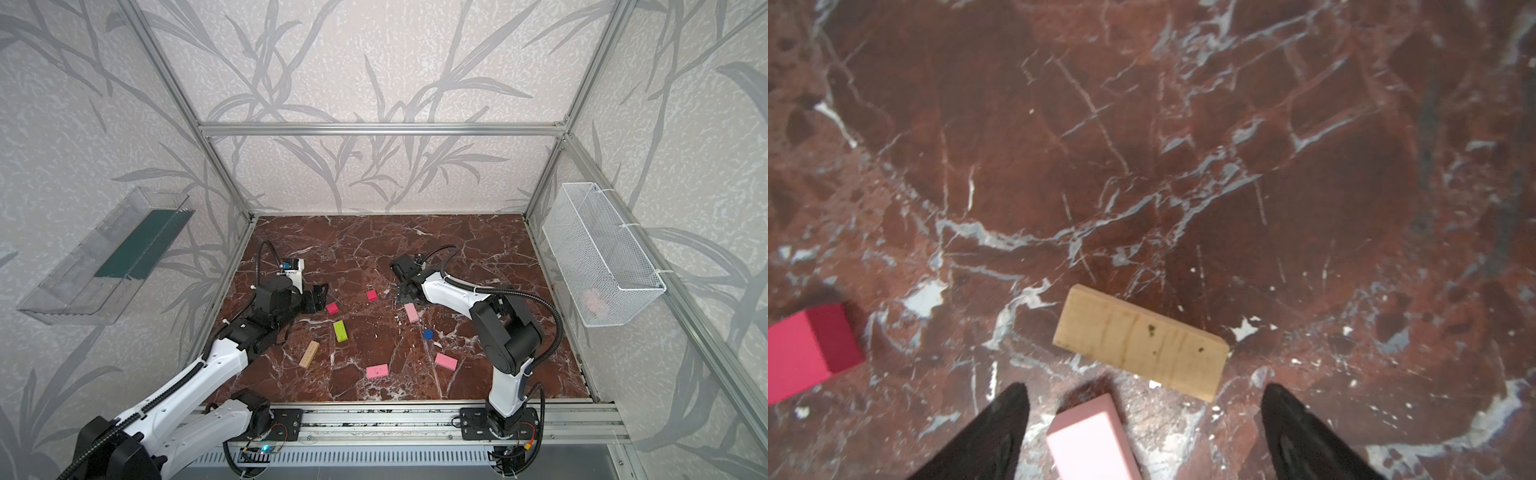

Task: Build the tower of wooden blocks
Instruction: 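Reach the right gripper down over the plain wood bar while the left arm lifts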

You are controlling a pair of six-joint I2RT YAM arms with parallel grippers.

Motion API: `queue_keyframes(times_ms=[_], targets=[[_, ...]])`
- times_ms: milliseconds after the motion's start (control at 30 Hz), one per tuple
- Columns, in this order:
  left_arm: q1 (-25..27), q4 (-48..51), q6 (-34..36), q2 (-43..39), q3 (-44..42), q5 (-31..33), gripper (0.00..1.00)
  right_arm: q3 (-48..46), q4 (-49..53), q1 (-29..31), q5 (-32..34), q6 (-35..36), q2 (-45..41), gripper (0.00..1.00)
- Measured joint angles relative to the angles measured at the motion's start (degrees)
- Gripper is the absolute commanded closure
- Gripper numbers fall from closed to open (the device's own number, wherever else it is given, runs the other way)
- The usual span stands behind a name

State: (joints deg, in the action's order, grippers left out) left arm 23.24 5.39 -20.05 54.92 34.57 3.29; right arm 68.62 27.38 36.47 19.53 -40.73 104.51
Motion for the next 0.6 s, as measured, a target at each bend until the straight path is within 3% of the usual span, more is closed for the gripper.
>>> queue_keyframes(times_ms=[233,300,600], targets=[[0.00,-0.28,0.59,-0.94,-0.74,0.87,0.23,0.00,0.02,0.02,3.19,-5.05,0.04,0.08],[0.00,-0.28,0.66,-0.92,-0.79,0.96,0.23,0.07,0.07,0.02,3.17,-5.95,0.31,0.00],[0.00,-0.31,1.03,-0.72,-0.79,1.27,0.23,0.85,-0.28,0.02,2.99,-8.76,2.84,0.00]])
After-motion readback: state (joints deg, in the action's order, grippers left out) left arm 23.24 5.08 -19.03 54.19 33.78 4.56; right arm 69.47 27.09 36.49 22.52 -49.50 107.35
